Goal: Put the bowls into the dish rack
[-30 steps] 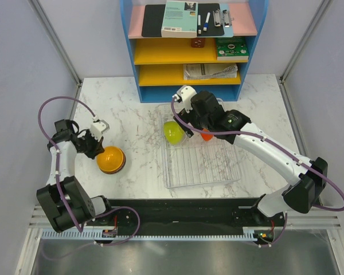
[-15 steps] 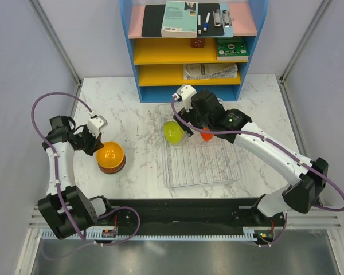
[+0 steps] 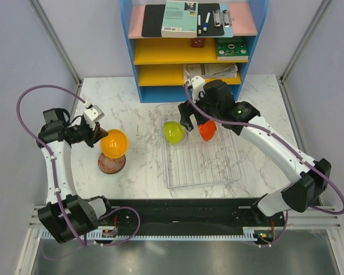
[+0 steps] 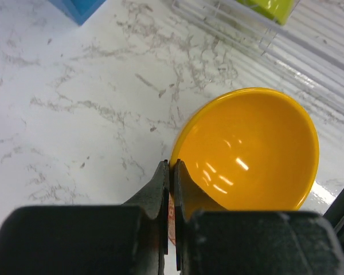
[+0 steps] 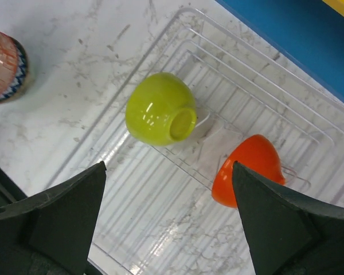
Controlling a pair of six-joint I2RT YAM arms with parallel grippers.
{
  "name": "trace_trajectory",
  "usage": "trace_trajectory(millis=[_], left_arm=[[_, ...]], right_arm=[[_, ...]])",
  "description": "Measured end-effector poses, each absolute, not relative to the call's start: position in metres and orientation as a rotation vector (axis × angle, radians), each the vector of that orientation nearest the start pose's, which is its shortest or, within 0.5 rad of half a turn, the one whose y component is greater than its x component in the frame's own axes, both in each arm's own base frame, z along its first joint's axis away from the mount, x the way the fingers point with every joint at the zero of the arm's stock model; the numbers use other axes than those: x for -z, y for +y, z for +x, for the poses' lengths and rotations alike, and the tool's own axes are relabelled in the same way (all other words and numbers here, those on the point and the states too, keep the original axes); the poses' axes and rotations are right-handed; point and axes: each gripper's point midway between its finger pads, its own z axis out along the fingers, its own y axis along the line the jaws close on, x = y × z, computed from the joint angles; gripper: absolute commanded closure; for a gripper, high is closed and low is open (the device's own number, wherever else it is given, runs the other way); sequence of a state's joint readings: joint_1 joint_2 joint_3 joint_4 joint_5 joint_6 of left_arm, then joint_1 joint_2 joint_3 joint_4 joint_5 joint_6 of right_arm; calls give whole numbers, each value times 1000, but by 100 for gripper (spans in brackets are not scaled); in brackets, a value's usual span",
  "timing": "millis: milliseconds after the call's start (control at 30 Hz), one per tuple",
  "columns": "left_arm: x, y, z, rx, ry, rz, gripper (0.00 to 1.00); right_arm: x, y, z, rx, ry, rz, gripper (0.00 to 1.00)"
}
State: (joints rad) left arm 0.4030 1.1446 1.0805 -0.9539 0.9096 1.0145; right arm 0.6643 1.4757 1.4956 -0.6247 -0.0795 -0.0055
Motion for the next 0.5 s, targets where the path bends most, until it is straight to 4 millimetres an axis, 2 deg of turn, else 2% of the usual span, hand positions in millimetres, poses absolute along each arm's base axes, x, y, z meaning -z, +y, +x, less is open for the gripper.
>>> trace_trajectory(millis=[67, 167, 400, 500], left_arm=[[-220, -21, 279, 429, 1894, 940, 98], [-235, -51, 283, 503, 1829, 989, 98], [-243, -136, 289, 644, 1739, 1160, 98], [-252, -159, 306, 674, 1726, 1183, 98]], right_arm=[[-272, 270, 326, -551, 2074, -725, 2], [-285, 277, 326, -703, 2064, -689, 3], [-298, 310, 301, -1036, 2051, -727, 2], [-297, 316, 297, -1160, 2064, -718, 2]])
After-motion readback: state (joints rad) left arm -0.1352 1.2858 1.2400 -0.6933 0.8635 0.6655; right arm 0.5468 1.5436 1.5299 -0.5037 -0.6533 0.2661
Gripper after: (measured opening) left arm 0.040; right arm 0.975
